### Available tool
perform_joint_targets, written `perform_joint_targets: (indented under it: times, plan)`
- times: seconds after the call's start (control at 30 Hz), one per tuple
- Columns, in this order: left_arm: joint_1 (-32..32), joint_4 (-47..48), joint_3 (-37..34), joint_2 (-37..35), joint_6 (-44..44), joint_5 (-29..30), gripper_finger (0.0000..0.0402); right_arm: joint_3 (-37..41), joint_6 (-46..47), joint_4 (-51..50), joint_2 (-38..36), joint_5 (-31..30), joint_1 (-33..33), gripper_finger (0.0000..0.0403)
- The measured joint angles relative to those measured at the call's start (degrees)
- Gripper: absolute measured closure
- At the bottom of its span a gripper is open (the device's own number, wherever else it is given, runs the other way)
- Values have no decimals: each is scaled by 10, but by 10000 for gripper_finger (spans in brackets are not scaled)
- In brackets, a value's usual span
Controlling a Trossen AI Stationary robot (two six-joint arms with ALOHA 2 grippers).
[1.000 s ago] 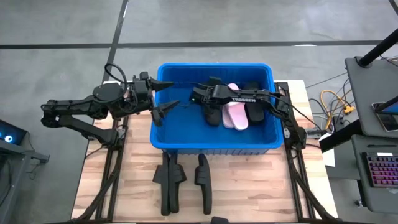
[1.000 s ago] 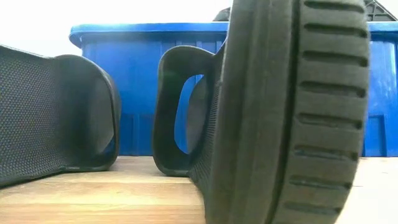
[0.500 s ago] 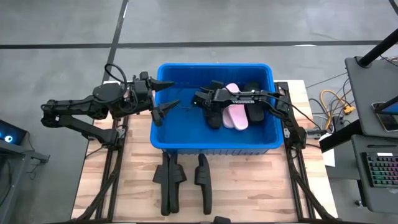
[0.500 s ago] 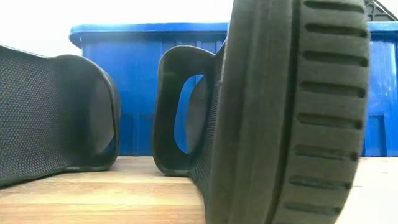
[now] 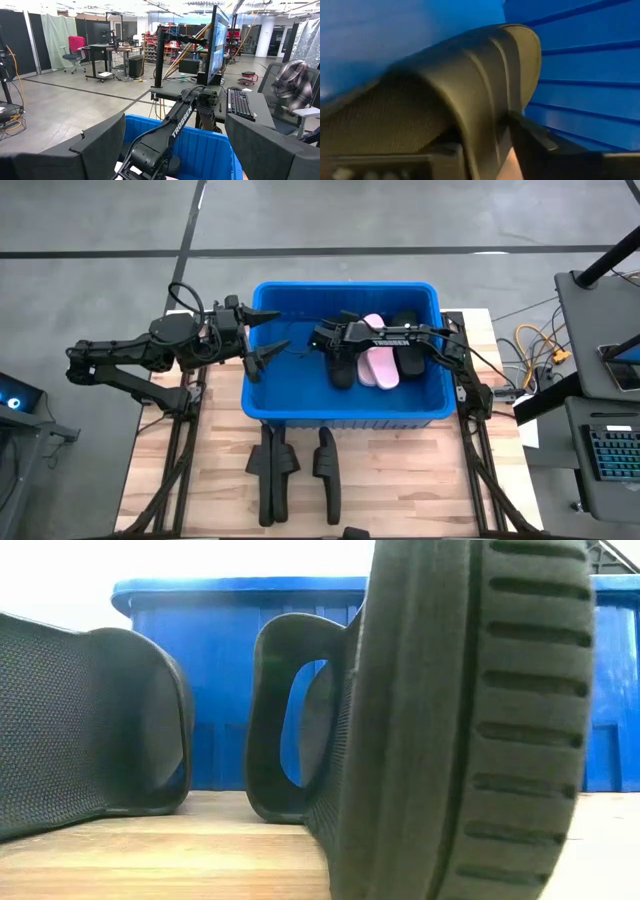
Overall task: Pick and place slides into bin
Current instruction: Put the black slide into the blue bin
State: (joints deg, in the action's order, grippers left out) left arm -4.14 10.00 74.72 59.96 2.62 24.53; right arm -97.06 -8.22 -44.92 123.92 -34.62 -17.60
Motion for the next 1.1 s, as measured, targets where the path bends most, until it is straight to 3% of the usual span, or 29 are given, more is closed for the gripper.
perform_joint_targets:
  times: [0.3,0.47,0.53,0.87,1.1]
  plan:
    - [0,0,0,0,0,0,75,-7,3,-21,0,22,-2,177]
    - [0,0,0,0,0,-1,75,-29,-39,-51,0,129,-5,142]
    - [0,0,0,0,0,-2,75,-37,-47,-53,0,149,-6,135]
    - [0,30,0,0,0,-3,75,-59,-68,-103,0,119,-9,131]
    - [0,31,0,0,0,-3,75,-59,-48,-139,0,137,-12,132]
